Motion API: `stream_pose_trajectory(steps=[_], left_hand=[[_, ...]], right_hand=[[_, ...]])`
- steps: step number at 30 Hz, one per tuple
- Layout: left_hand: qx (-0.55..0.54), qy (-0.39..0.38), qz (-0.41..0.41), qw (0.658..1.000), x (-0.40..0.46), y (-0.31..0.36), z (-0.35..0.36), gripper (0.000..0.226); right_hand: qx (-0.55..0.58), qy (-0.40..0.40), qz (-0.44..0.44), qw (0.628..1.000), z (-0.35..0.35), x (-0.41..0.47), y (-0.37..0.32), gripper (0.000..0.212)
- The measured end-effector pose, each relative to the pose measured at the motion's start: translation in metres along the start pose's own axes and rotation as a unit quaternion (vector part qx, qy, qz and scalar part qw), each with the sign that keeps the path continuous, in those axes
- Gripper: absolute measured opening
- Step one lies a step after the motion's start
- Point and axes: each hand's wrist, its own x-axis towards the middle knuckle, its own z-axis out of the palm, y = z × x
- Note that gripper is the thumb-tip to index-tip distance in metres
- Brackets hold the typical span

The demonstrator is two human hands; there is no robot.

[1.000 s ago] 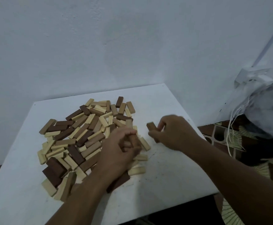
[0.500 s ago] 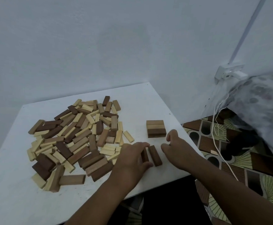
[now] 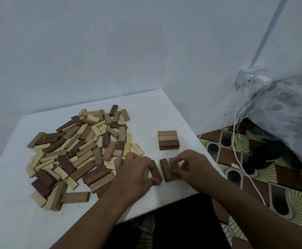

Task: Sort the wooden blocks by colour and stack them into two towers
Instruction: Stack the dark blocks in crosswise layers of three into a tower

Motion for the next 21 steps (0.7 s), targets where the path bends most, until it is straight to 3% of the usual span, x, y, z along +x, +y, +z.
stream_pose_trajectory(steps=[3, 7, 10, 21], left_hand=[[-0.003, -0.017, 0.013, 1.0, 0.004, 0.0, 0.004, 0.04], [-0.045, -0.045, 0.01, 0.998, 0.004, 0.0, 0.002, 0.086], [-0.057, -0.058, 0.013, 0.997, 0.006, -0.002, 0.001, 0.098], [-0.117, -0.059, 0.015, 0.991, 0.009, -0.004, 0.006, 0.099]], right_hand=[[0.029, -0.007, -0.031, 0.999, 0.004, 0.0, 0.002, 0.025], [0.066, -0.082, -0.049, 0.993, -0.008, 0.005, 0.006, 0.057], [0.044, -0.117, -0.061, 0.99, -0.008, 0.008, 0.007, 0.071], [0.021, -0.116, -0.081, 0.99, -0.004, 0.015, 0.0, 0.05]])
